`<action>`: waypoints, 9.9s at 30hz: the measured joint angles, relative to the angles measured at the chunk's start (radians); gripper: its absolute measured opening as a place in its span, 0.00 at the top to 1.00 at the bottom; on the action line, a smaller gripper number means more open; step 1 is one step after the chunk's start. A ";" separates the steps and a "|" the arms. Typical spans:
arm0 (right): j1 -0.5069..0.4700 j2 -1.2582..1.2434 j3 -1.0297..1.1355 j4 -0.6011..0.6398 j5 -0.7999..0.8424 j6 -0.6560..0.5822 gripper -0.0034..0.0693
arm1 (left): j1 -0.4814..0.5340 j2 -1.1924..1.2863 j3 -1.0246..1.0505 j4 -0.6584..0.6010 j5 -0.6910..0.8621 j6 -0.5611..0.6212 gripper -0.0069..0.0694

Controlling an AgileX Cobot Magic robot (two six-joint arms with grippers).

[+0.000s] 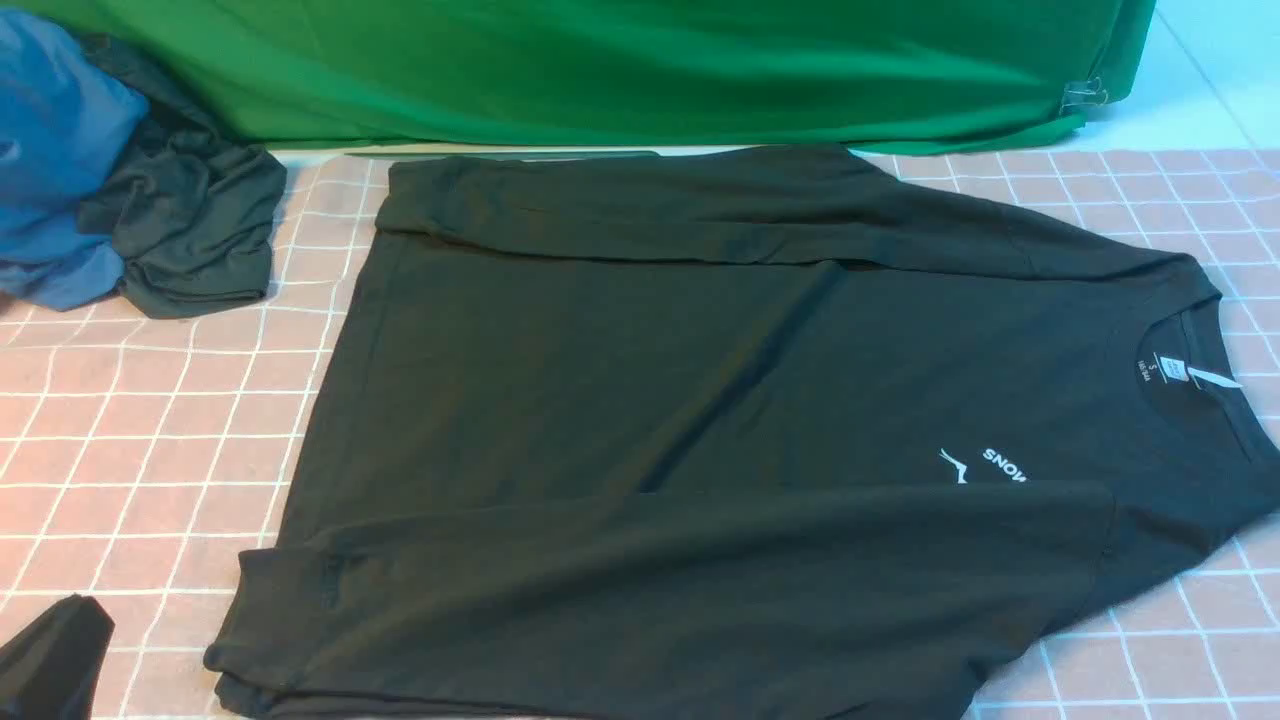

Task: Fold a long-sleeved shirt over a pink coffee tablecloth.
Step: 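Reach out and grasp the dark shirt lying flat on the table, then grab the side of the black shirt and fold it inward, then grasp the left edge of the dark T-shirt lying flat on the table, then fold the left side of the dark shirt inward over its body with the left gripper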

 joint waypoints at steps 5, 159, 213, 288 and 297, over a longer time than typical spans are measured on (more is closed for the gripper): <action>0.000 0.000 0.000 0.000 0.000 0.000 0.61 | 0.000 0.000 0.000 0.000 0.000 0.000 0.89; 0.976 2.504 -2.258 0.184 0.606 -0.445 0.34 | 0.000 0.036 -0.610 0.041 0.741 -0.421 0.89; 0.765 2.418 -2.269 0.184 0.441 -0.286 0.89 | 0.000 0.037 -0.610 0.052 0.761 -0.399 0.89; 0.510 1.693 -1.685 0.033 0.806 -0.181 0.90 | -0.094 2.040 -1.460 -0.053 0.555 0.131 0.83; 0.510 1.699 -1.680 0.035 0.854 -0.183 0.90 | -0.094 1.902 -1.460 0.041 0.622 0.090 0.85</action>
